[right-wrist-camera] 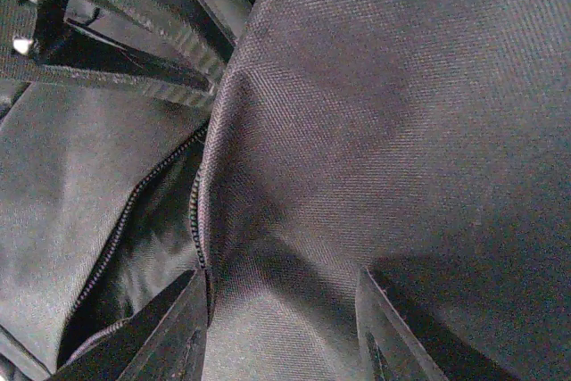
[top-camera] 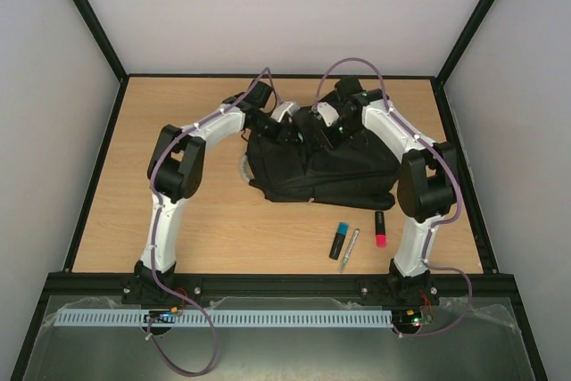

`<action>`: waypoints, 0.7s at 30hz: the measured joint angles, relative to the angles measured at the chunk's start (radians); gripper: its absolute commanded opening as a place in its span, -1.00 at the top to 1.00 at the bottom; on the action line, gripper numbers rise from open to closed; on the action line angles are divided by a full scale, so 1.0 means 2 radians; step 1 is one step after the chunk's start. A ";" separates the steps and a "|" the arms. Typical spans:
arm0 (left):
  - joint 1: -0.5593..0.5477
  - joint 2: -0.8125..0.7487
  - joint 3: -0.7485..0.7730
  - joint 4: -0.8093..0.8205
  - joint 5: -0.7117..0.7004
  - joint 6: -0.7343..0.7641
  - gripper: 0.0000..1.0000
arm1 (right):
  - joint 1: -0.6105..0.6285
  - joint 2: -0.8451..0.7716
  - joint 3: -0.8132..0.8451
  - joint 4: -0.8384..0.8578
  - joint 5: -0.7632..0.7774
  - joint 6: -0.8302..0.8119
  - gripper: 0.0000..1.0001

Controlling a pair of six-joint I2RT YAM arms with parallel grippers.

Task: Pack the student bag
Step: Place the stationery in the student bag.

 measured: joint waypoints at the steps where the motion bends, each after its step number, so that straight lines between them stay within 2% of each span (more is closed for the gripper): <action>1: -0.001 0.006 0.012 -0.003 -0.003 0.003 0.78 | -0.005 0.000 0.000 0.000 0.002 0.002 0.10; 4: -0.008 0.022 0.037 -0.006 -0.007 0.011 0.83 | -0.011 0.000 0.000 0.003 0.012 0.011 0.11; 14: -0.021 0.029 0.044 -0.010 -0.019 0.031 0.78 | -0.010 0.008 0.012 -0.001 0.018 0.013 0.10; 21: 0.007 0.007 0.017 -0.032 -0.019 0.052 0.64 | 0.014 0.024 0.045 0.005 0.034 0.020 -0.21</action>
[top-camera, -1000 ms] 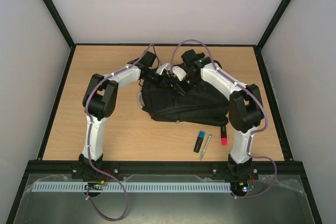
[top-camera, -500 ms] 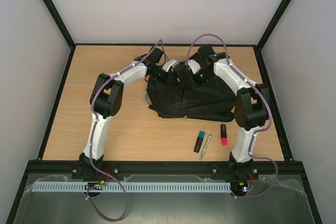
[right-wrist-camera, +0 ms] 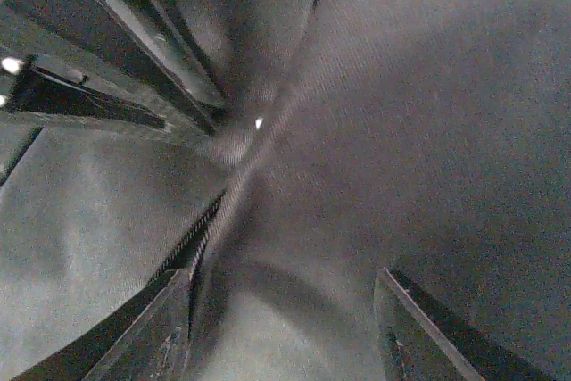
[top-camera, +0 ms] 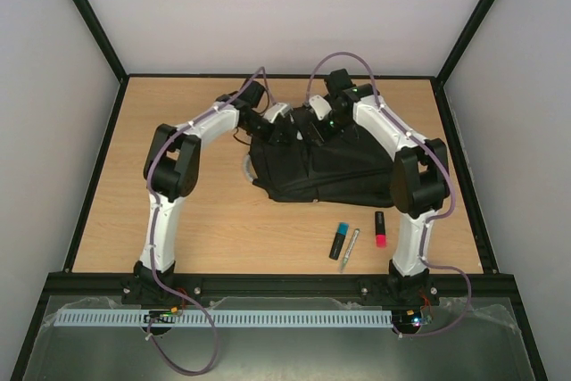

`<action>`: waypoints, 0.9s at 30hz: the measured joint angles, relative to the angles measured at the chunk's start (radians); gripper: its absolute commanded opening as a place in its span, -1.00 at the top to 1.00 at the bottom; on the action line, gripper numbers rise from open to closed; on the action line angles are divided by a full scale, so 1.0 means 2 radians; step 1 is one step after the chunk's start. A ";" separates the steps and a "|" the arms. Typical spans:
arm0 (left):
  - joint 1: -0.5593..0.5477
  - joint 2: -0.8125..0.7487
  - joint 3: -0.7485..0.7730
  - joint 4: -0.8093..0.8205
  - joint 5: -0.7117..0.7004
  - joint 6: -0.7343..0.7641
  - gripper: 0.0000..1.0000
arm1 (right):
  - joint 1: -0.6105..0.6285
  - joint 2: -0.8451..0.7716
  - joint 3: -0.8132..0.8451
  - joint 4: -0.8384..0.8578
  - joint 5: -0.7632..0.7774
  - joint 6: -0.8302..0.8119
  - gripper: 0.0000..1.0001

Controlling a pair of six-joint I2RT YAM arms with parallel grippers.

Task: Pack the student bag
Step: Place the stationery in the student bag, then adjust the student bag at the center of the board.

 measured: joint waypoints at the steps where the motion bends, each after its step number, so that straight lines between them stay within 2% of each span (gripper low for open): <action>1: 0.007 -0.003 -0.002 -0.009 0.000 0.005 0.60 | 0.005 0.003 0.005 0.002 0.006 0.003 -0.31; 4: 0.031 -0.013 -0.007 -0.045 0.002 0.027 0.38 | 0.023 0.016 0.021 0.013 0.036 0.014 -0.44; 7: 0.061 -0.036 -0.026 -0.074 -0.002 0.044 0.10 | 0.042 0.029 0.036 0.027 0.082 0.028 -0.44; 12: 0.128 -0.089 -0.094 -0.075 -0.014 0.012 -0.14 | 0.070 0.061 0.063 0.051 0.179 0.053 -0.22; 16: 0.162 -0.090 -0.122 -0.069 -0.003 -0.019 -0.18 | 0.078 0.074 0.068 0.062 0.226 0.064 -0.05; 24: 0.122 -0.054 -0.126 -0.056 0.068 -0.050 -0.16 | 0.083 0.071 0.049 0.088 0.260 0.072 0.04; 25: 0.116 -0.047 -0.125 -0.056 0.073 -0.052 -0.10 | 0.083 0.069 0.046 0.091 0.262 0.072 0.05; 27: 0.102 -0.032 -0.117 -0.056 0.077 -0.056 0.19 | 0.084 0.066 0.043 0.094 0.263 0.072 0.05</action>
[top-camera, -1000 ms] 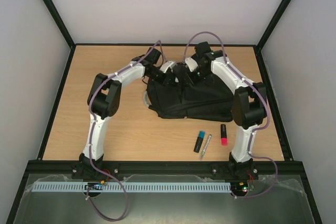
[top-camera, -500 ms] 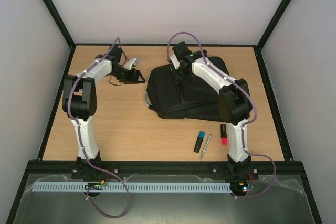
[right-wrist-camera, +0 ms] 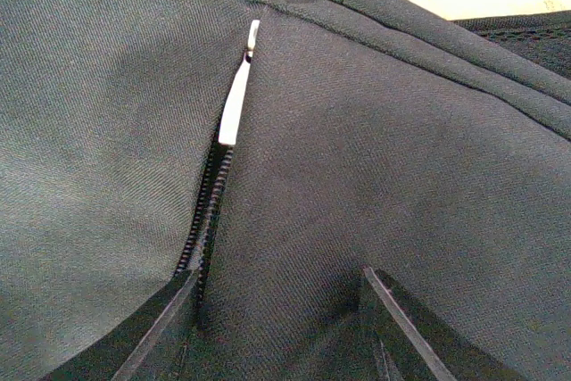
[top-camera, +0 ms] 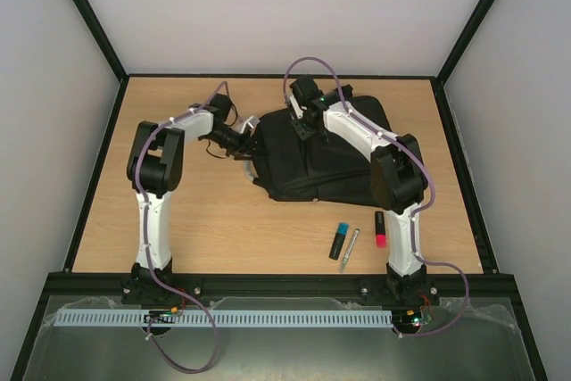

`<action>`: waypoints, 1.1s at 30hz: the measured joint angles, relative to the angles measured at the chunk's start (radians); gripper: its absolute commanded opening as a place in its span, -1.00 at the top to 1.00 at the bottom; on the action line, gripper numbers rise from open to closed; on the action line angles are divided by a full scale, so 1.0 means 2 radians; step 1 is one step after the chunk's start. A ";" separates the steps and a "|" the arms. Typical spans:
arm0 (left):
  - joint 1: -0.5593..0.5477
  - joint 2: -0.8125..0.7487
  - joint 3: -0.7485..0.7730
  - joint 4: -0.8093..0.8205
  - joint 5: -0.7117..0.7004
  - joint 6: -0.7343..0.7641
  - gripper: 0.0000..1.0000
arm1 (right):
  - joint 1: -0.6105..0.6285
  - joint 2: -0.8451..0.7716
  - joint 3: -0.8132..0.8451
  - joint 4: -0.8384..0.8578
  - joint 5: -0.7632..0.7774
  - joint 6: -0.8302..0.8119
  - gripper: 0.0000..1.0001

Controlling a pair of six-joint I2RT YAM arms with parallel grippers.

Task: Pack the student bag
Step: Adjust the student bag at the center of the board.

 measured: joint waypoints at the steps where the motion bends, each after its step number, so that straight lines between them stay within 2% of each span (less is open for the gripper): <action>1: -0.006 0.008 0.005 0.001 0.000 -0.002 0.34 | 0.000 0.000 0.000 0.000 0.000 0.000 0.05; 4: -0.021 0.022 0.016 0.000 0.000 -0.004 0.80 | -0.001 -0.001 -0.002 0.000 0.002 -0.001 0.06; 5: -0.022 0.022 0.020 -0.002 -0.001 -0.005 0.92 | -0.001 -0.001 -0.002 0.000 0.003 -0.002 0.06; 6: -0.021 0.022 0.024 -0.005 -0.002 -0.007 0.95 | -0.002 -0.001 -0.002 0.000 0.004 -0.003 0.06; 9: -0.015 0.015 0.039 -0.012 -0.004 -0.007 0.95 | -0.005 -0.004 -0.003 0.001 0.008 -0.008 0.00; 13: 0.008 -0.014 0.069 -0.026 -0.006 -0.005 0.95 | -0.006 -0.005 0.007 0.006 0.011 -0.023 -0.33; 18: 0.049 -0.085 0.082 -0.035 -0.007 -0.002 0.95 | -0.005 -0.012 0.074 0.006 -0.004 -0.034 -0.37; 22: 0.070 -0.137 0.077 -0.037 -0.010 -0.001 0.95 | -0.005 -0.034 0.107 -0.002 -0.063 -0.040 -0.41; 27: 0.075 -0.152 0.030 -0.027 -0.042 -0.001 0.95 | -0.009 -0.058 0.115 -0.046 -0.180 -0.054 -0.47; 33: 0.078 -0.143 -0.065 0.000 -0.094 -0.016 0.91 | -0.009 -0.062 0.082 -0.074 -0.260 -0.060 -0.32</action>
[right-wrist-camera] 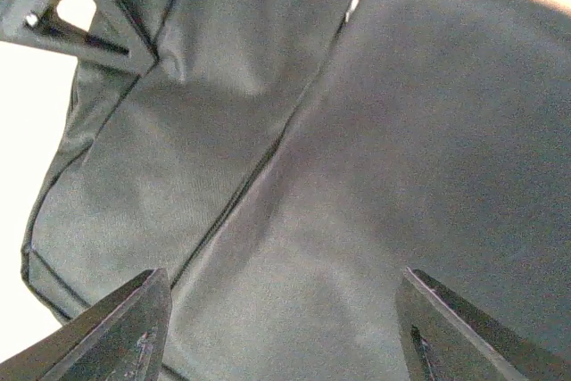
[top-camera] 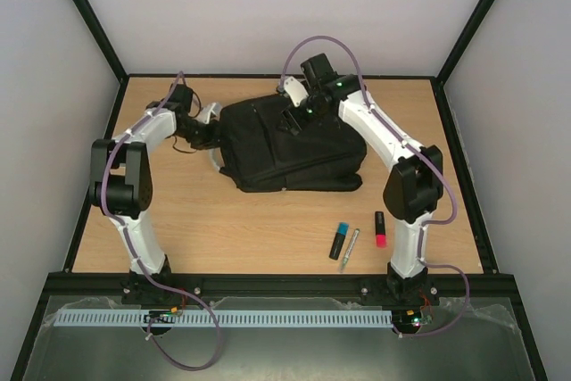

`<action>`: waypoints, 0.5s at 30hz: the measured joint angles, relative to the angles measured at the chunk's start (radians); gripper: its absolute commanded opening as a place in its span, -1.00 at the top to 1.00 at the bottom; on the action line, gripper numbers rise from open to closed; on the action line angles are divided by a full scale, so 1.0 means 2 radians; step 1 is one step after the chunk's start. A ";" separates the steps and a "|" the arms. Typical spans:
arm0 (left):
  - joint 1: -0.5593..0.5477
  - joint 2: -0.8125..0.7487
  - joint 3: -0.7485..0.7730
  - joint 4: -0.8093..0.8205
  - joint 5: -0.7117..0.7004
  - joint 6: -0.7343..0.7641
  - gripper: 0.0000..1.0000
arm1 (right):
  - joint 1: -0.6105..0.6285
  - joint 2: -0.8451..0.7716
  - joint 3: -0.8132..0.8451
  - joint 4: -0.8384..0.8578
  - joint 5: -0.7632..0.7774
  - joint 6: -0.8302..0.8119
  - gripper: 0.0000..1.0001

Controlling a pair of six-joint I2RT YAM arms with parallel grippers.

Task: Pack the student bag
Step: Adjust the student bag at the center of the board.

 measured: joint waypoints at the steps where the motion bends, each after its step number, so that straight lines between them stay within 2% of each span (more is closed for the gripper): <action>1: -0.002 0.000 -0.015 0.006 -0.003 -0.002 0.87 | 0.000 -0.003 -0.017 -0.001 -0.003 0.000 -0.27; 4: -0.010 0.000 -0.049 0.021 -0.008 -0.005 0.59 | 0.001 -0.005 -0.058 -0.009 -0.001 -0.009 -0.16; 9: -0.028 0.000 -0.089 0.020 -0.021 0.002 0.09 | 0.001 -0.032 -0.131 -0.033 -0.004 -0.069 -0.17; 11: -0.030 -0.002 -0.089 0.013 -0.033 0.011 -0.01 | 0.001 -0.068 -0.168 -0.046 -0.010 -0.109 -0.18; 15: -0.026 -0.016 -0.089 -0.002 -0.067 0.019 -0.05 | 0.001 -0.170 -0.244 -0.077 -0.012 -0.208 -0.17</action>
